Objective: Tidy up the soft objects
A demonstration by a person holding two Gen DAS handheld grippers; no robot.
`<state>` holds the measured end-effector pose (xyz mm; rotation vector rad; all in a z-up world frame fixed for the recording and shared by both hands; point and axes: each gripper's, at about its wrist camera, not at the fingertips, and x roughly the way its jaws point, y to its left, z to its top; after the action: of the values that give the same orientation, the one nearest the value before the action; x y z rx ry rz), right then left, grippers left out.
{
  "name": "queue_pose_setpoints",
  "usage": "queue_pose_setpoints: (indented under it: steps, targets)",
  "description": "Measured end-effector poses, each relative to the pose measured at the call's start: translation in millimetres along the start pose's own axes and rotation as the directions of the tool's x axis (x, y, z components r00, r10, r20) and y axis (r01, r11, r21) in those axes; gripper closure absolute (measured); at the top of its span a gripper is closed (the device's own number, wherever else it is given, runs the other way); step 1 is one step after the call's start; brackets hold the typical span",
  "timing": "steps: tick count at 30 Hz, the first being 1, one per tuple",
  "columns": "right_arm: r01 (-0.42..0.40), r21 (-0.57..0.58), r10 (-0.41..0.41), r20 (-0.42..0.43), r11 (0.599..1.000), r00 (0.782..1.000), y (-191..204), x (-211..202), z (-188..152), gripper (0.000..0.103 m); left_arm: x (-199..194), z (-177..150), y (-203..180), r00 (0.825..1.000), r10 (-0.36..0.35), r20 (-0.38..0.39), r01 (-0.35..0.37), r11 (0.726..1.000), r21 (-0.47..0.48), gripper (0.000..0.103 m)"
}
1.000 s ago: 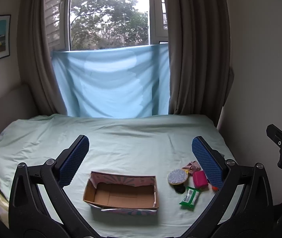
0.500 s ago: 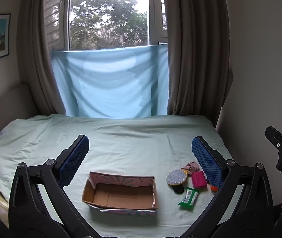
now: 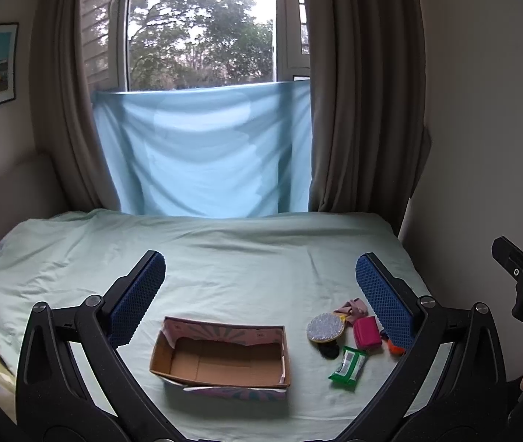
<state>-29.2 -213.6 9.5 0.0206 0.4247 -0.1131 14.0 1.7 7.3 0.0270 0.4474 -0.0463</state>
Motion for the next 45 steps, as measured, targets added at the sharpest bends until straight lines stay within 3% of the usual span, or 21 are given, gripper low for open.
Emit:
queue_pose_setpoints:
  steps: [36, 45]
  targets:
    - [0.014, 0.013, -0.014, -0.006, 1.0, 1.0, 7.7, 1.7, 0.1, 0.0, 14.1, -0.7, 11.2, 1.0, -0.02, -0.018, 0.02, 1.0, -0.008, 0.0]
    - [0.022, 0.023, -0.021, -0.035, 1.0, 0.999, 14.8, 13.1, -0.1, 0.0, 53.8, 4.5, 16.4, 0.992, -0.082, -0.099, 0.084, 0.996, 0.015, 0.0]
